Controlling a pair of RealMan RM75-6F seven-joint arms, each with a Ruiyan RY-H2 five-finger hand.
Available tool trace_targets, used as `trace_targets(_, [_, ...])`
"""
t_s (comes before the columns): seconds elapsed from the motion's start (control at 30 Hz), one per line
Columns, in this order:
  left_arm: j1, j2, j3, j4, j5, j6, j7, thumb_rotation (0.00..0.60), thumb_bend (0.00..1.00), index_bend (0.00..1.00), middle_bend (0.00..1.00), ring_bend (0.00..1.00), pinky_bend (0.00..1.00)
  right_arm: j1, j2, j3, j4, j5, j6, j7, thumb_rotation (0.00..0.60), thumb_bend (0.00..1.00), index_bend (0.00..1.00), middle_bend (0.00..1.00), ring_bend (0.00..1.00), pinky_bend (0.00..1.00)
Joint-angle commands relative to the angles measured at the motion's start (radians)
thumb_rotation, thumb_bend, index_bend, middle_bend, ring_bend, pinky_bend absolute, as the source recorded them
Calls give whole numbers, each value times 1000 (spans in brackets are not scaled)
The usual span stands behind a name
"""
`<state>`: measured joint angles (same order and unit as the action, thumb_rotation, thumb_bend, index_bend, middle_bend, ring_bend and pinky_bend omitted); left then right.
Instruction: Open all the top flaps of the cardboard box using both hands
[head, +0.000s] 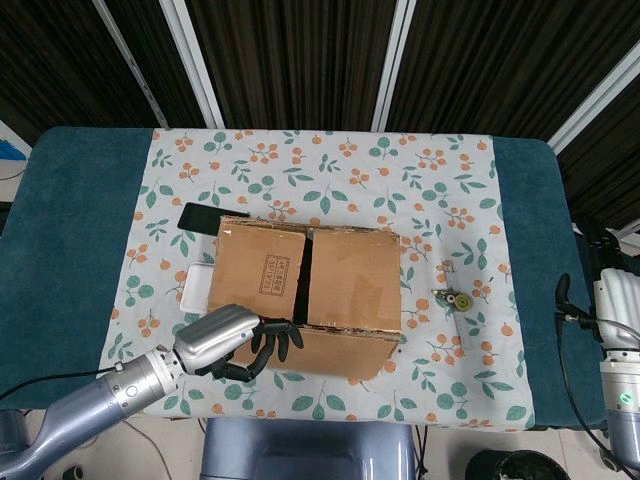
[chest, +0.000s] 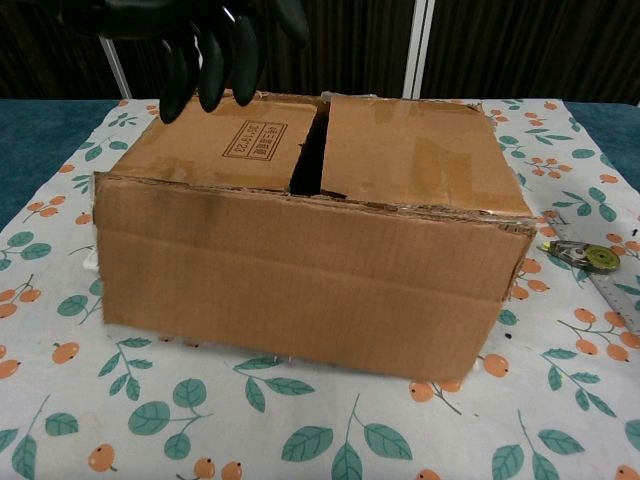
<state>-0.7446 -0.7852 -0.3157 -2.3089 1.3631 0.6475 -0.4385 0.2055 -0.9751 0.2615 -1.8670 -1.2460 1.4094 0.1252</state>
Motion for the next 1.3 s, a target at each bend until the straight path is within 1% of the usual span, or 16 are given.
trace_targets(0.03, [52,9,15,41,27,92,22,600,450,243,318,293,373,0,1,1,-1,3,-3,2,600,675,0,0,28,221])
trace_targets(0.13, [91,5,34,72,3,172,101,600,315,165,172,136,247,0,1,0,0,5,-7,-1,600,583,0,0,28,221])
trace_targets(0.2, [118,2,47,103,-14,236,192,600,281,135,114,92,207,1,0,-1,2,7,-9,-4,600,531,0,0,28,221])
trace_targets(0.27, [151,-17,65,143,-20,320,318,600,277,123,92,81,199,3,-2,-2,4,9,-14,-7,600,505,0,0,28,221])
trace_targets(0.37, [195,-53,93,211,7,427,472,600,276,82,75,63,188,8,-1,-3,7,6,-21,-20,600,499,0,0,28,220])
trace_targets(0.47, [244,-85,123,272,41,517,558,600,276,58,60,62,180,21,6,2,8,1,-31,-38,600,499,0,0,29,221])
trace_targets(0.57, [304,-113,153,331,57,601,575,600,256,49,46,61,171,48,24,13,10,-15,-54,-69,600,499,0,0,28,221])
trace_targets(0.7, [388,-150,187,415,57,710,564,600,100,48,41,61,170,109,59,28,18,-38,-130,-105,600,497,0,0,28,221])
trace_targets(0.73, [407,-164,195,441,61,736,569,600,82,48,40,61,170,127,65,32,21,-41,-153,-110,600,498,0,0,29,221])
trace_targets(0.8, [438,-191,209,481,68,777,567,600,70,48,36,61,170,160,75,37,24,-49,-197,-120,600,497,0,3,38,221])
trace_targets(0.9, [488,-246,227,553,74,845,557,600,70,48,33,61,170,227,91,43,24,-75,-286,-140,600,504,27,76,111,221])
trace_targets(0.93, [499,-260,229,571,75,860,553,600,70,48,33,61,170,245,90,46,25,-86,-303,-144,600,519,49,104,131,221])
trace_targets(1.03, [525,-301,232,615,68,892,524,600,70,48,33,61,171,300,83,49,26,-121,-360,-160,600,617,104,155,164,228])
trace_targets(1.2, [538,-329,223,674,76,911,470,600,70,46,33,61,171,441,53,58,29,-167,-513,-202,600,915,208,217,202,244])
trace_targets(1.27, [541,-330,217,680,80,919,453,600,70,46,33,61,171,488,32,64,36,-169,-557,-212,600,984,227,223,204,245])
trace_targets(1.3, [542,-330,214,682,82,920,444,600,70,46,33,61,171,515,14,68,39,-167,-580,-215,600,999,239,225,205,247])
